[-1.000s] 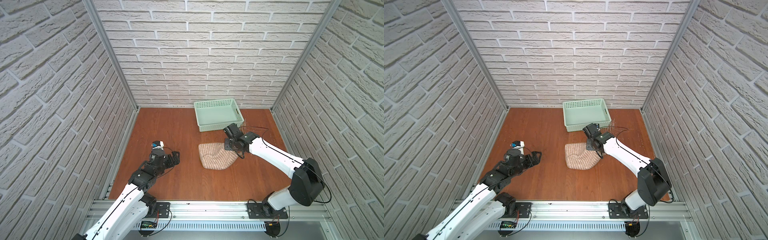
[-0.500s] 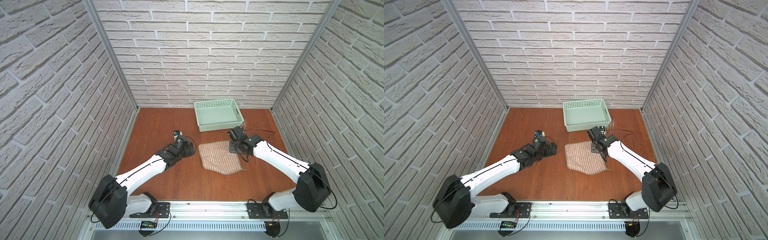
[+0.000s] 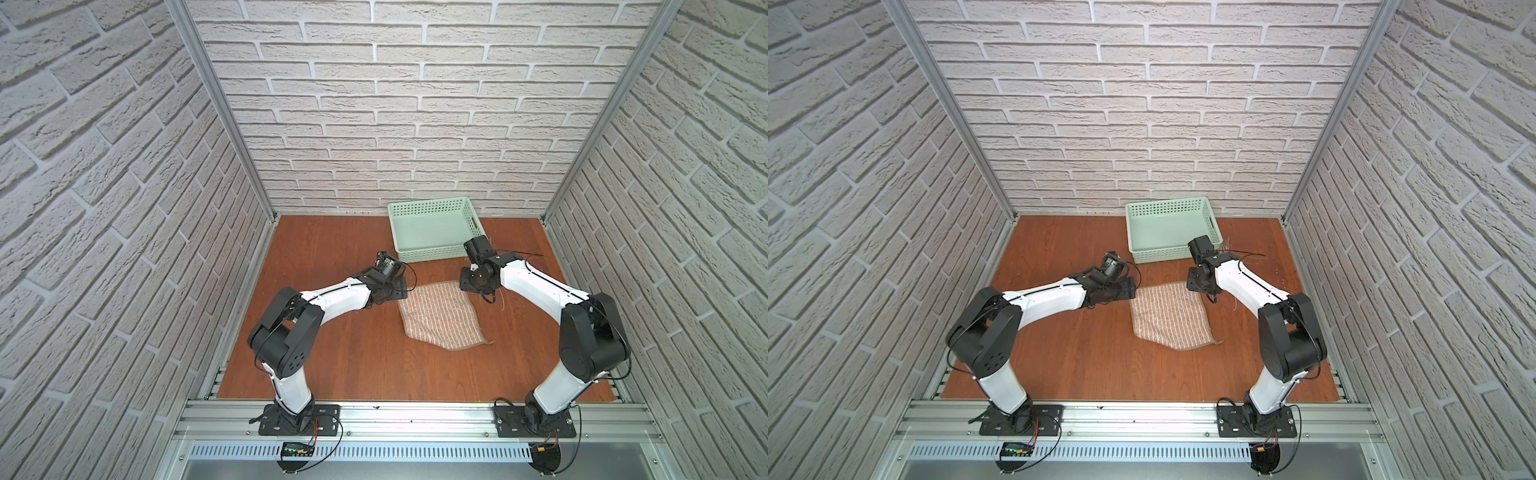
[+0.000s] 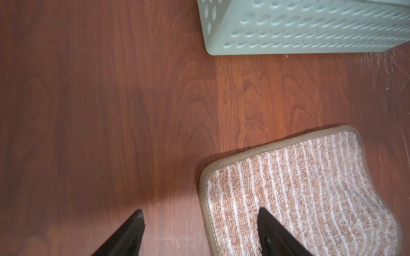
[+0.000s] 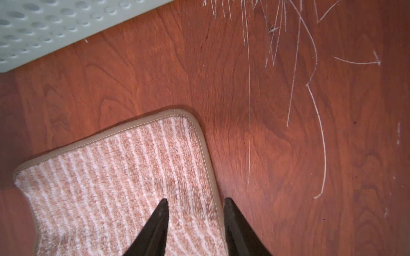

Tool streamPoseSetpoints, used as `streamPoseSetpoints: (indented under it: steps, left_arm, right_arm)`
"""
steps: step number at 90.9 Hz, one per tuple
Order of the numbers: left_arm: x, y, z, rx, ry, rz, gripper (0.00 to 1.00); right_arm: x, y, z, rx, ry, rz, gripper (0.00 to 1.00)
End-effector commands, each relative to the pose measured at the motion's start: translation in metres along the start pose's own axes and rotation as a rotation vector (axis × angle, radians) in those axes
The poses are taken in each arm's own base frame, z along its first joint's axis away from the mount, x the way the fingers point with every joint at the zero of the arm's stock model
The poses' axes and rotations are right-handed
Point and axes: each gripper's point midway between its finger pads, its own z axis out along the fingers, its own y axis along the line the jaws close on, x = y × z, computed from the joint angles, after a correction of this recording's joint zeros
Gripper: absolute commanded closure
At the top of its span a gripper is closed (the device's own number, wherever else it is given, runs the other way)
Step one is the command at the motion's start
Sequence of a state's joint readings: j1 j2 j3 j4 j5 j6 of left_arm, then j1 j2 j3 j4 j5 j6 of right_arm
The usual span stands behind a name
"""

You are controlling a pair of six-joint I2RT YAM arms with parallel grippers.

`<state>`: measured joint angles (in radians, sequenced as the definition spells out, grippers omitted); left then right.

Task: Fold the square dishcloth
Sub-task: Place the cleaning item at the center of the board, then flatten out the cleaning item at the center of the board.

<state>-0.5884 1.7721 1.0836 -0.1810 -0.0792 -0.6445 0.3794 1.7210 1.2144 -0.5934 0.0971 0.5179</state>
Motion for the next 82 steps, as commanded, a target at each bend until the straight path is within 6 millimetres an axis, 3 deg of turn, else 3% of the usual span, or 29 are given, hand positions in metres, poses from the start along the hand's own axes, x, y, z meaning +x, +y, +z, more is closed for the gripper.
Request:
streamPoseSetpoints:
  steps: [1,25,41,62,82]
  left_arm:
    - [-0.001,-0.002,0.007,0.016,0.023,0.017,0.2]
    - [0.015,-0.001,0.024,0.012,0.101,0.042,0.26]
    - [0.017,0.005,0.029,-0.03,0.106,0.072,0.32]
    - [0.02,-0.003,0.039,-0.032,0.135,0.129,0.39]
    - [0.027,-0.005,0.045,-0.055,0.16,0.162,0.55]
  right_arm:
    - [-0.016,0.014,0.005,-0.058,-0.022,-0.02,0.57]
    - [-0.015,0.012,0.033,-0.037,0.018,-0.017,0.57]
    - [-0.015,0.011,0.039,-0.032,0.012,-0.024,0.56]
    - [-0.014,0.009,0.048,-0.016,0.017,-0.023,0.56]
    - [-0.01,0.006,0.061,0.004,0.031,-0.024,0.56]
